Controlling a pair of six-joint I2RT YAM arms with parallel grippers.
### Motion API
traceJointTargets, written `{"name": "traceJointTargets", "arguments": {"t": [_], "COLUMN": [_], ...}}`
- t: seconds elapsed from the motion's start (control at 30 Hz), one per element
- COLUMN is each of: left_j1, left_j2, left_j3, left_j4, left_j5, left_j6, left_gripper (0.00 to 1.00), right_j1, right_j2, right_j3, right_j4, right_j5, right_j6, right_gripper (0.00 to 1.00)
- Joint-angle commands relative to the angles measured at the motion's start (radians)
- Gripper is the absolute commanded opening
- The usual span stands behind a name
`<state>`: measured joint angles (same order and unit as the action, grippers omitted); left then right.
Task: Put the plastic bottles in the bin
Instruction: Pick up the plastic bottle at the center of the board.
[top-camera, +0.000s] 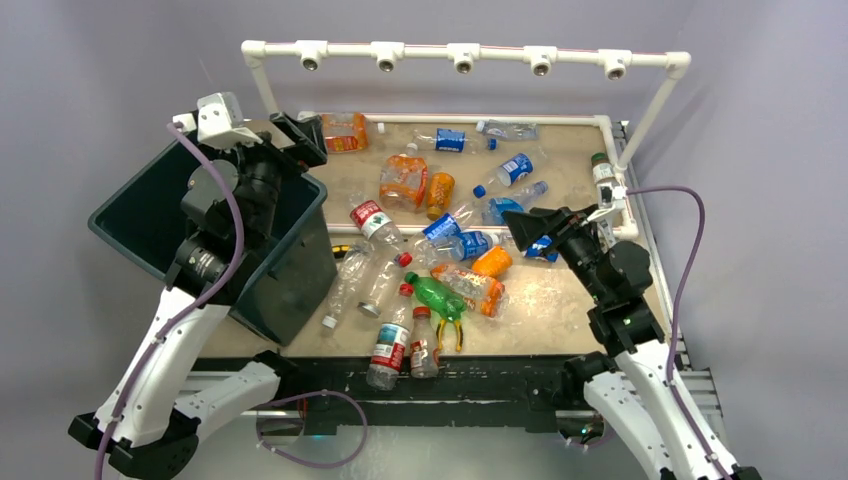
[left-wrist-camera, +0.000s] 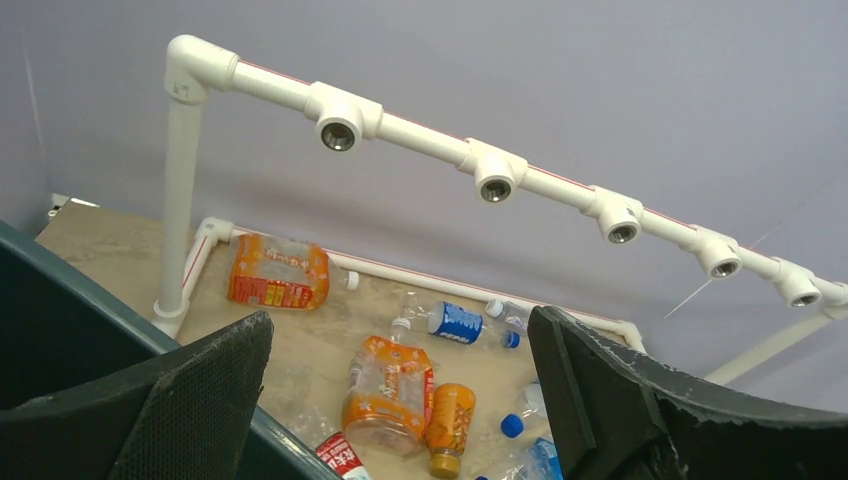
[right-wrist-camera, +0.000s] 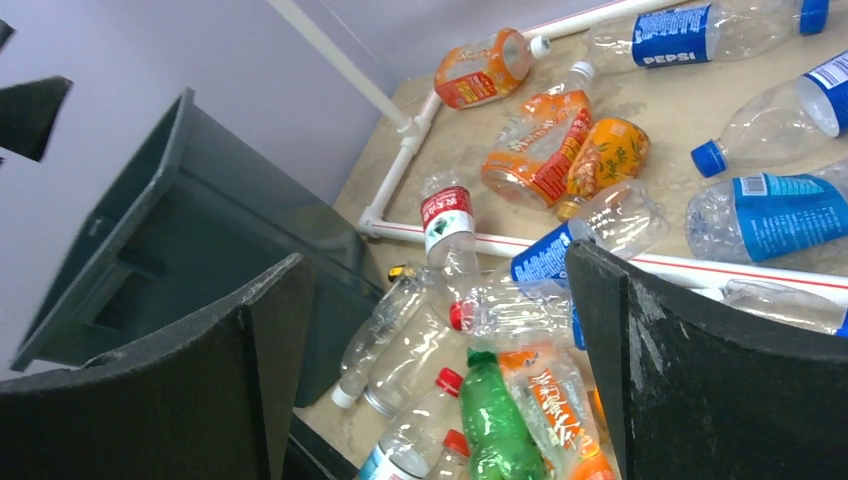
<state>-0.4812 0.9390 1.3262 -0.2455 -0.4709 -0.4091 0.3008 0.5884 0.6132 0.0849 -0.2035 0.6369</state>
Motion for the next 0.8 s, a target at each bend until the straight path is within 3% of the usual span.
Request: {"name": "traceJointTargets", "arguments": {"t": [0.0, 0.07, 0.23, 0.37, 0.47, 0.57, 0.63, 0.77], "left_j1": [-0.004, -0.002, -0.003, -0.031, -0.156, -0.412, -0.526, -0.553], "left_j2": [-0.014, -0.022, 0.02, 0.113, 0.216, 0.331, 0.382, 0.382], "left_j3": [-0.033, -0.053, -0.053, 0.017, 0.144, 0.271, 0.301, 0.214], "left_j4": [0.101, 0.149, 0.179, 0.14, 0.073, -0.02, -0.036, -0.016], "left_j5": [0.062, 0.117, 0.409, 0.463, 0.363, 0.113, -0.045, -0.133], "left_j6": [0.028, 0.069, 0.172, 0.173, 0.231, 0.348, 0.416, 0.417], "left_gripper": [0.99, 0.99, 0.99, 0.99, 0.99, 0.99, 0.99, 0.99], "right_j1": [-0.002, -0.002, -0.002, -0.002, -0.002, -0.002, -0.002, -0.002], "right_j2": [-0.053, -0.074, -0.057, 0.003, 0.047, 0.068, 0.07, 0.064], "right_j3": [-0.04, -0.053, -0.003, 0.01, 0.003, -0.021, -0.037, -0.078], "right_j4": [0.092, 0.072, 0.01, -0.044, -0.049, -0.023, -0.014, -0.063], "right_j5": [0.073, 0.097, 0.118, 0.168, 0.169, 0.162, 0.166, 0.235], "right_j6": [0.092, 0.114, -0.057, -0.074, -0.055, -0.021, 0.005, 0.112], "right_gripper": [0.99, 0.99, 0.99, 0.99, 0.99, 0.99, 0.99, 0.99]}}
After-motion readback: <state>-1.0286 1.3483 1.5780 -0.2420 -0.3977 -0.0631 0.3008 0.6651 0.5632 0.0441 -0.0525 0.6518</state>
